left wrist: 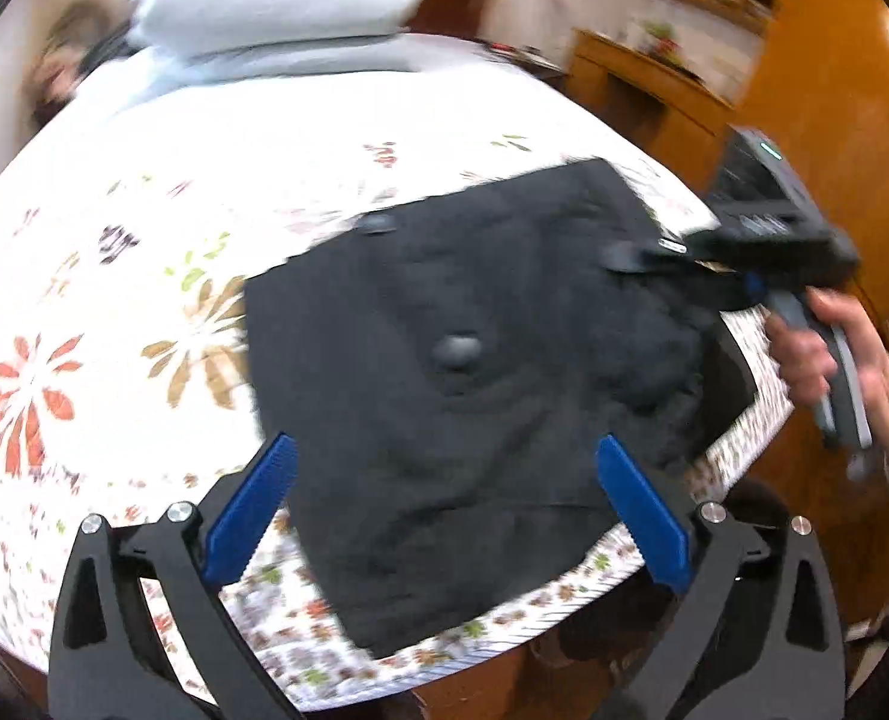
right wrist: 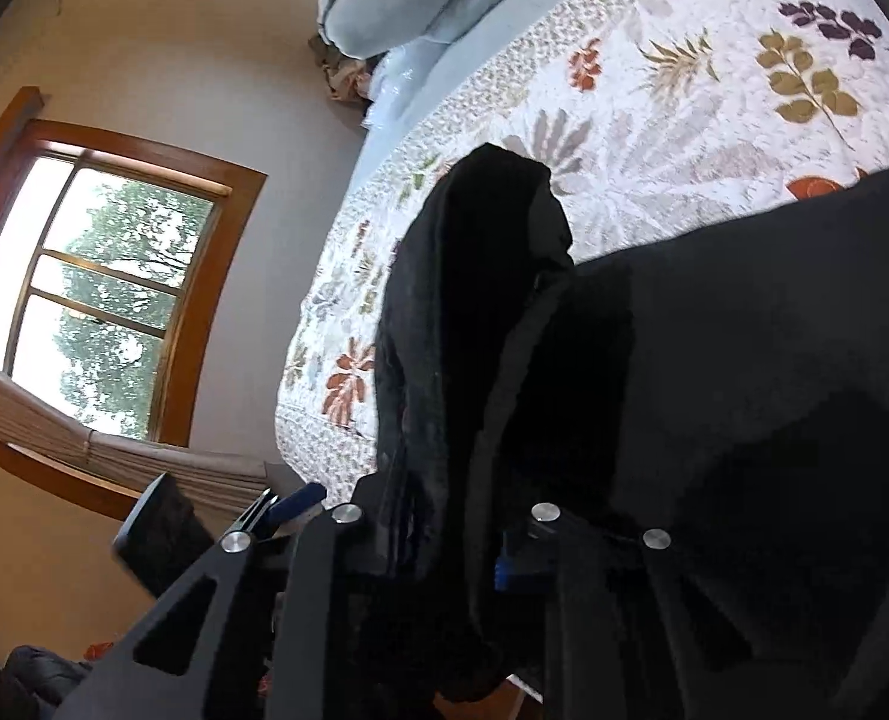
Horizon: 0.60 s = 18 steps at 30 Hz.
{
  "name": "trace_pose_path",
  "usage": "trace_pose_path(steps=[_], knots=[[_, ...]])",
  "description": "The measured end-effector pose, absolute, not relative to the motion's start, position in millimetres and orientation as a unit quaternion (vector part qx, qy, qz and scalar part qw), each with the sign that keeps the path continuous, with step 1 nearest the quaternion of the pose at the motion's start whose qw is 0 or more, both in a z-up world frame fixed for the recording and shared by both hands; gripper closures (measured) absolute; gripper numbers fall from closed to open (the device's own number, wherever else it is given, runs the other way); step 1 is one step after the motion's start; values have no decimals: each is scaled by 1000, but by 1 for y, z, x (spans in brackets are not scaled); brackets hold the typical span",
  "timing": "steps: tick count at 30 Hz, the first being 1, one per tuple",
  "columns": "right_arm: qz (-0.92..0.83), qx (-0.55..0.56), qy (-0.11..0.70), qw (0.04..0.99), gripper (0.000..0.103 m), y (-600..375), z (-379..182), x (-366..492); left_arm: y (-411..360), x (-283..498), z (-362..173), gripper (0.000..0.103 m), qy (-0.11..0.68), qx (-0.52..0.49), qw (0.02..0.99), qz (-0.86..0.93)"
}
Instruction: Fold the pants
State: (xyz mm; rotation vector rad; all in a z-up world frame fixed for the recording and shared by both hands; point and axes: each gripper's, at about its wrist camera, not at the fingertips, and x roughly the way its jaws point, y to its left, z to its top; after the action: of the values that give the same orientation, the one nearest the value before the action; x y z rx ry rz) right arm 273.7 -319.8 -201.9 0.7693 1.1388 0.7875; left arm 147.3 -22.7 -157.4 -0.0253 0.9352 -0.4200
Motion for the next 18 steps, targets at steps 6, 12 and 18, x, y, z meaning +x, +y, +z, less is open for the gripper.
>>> trace_pose_path(steps=[6, 12, 18], knots=[[361, 343, 493, 714, 83, -337, -173, 266, 9, 168, -164, 3, 473, -107, 859, -161], [332, 351, 472, 737, 84, -388, -159, 250, -19, 176, -155, 3, 458, -82, 870, -166], [286, 359, 479, 748, 84, -430, -174, 238, -58, 181, -142, 3, 435, -14, 886, -158]])
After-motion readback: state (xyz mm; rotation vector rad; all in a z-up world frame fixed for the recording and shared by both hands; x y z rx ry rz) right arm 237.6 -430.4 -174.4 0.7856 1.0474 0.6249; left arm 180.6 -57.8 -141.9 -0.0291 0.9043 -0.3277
